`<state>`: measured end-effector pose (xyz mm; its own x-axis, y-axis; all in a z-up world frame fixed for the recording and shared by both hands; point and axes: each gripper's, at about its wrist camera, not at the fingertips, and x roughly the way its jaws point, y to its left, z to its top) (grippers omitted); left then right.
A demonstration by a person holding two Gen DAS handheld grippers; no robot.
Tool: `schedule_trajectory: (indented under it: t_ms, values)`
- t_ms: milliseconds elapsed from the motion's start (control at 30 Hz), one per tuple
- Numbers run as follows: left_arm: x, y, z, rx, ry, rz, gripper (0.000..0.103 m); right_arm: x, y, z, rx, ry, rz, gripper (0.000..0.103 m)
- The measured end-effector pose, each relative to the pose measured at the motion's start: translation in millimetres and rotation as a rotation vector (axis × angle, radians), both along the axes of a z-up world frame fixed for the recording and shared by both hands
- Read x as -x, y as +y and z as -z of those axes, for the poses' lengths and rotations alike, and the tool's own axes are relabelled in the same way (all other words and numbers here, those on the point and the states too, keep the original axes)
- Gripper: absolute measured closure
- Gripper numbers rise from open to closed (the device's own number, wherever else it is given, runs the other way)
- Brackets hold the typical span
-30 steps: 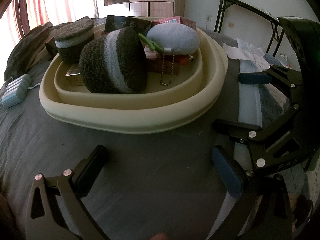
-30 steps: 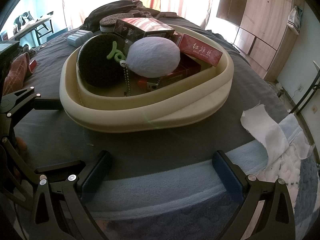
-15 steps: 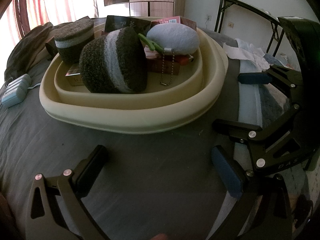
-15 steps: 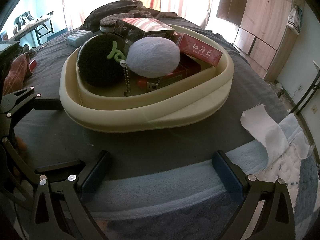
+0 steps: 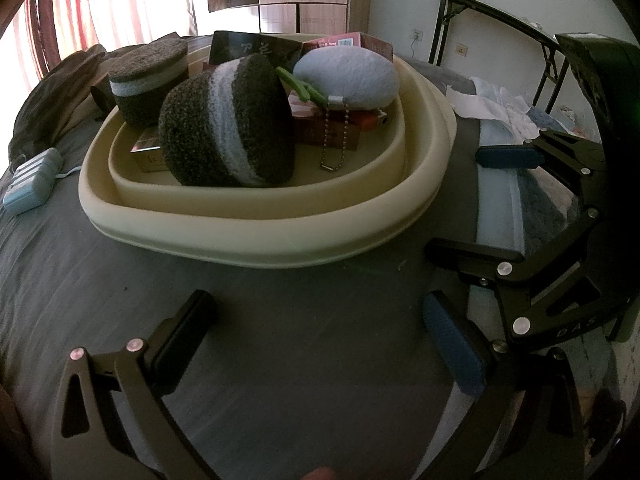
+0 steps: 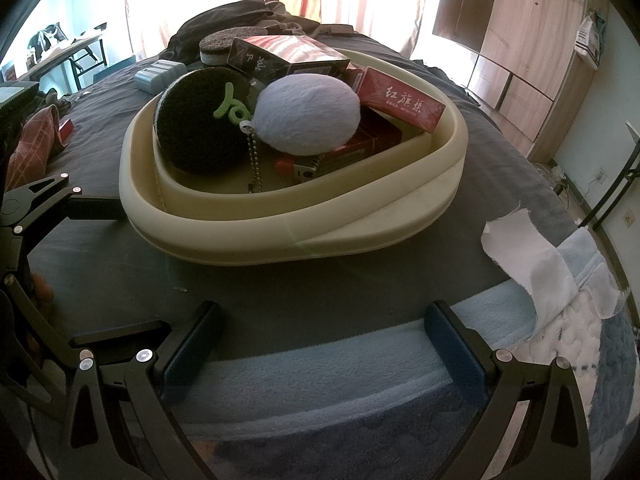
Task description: Organize rigid objects
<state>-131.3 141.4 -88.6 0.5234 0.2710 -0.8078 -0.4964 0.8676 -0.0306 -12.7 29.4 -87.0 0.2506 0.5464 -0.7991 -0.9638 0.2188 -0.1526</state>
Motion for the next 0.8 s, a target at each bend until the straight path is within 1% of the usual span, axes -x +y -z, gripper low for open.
schedule_trajectory:
  t_ms: [800]
  values:
    - [0.0, 0.1, 0.1, 0.000, 0.000, 0.000, 0.000, -0.1, 0.0, 0.0, 0.000, 0.000, 0.000, 0.000]
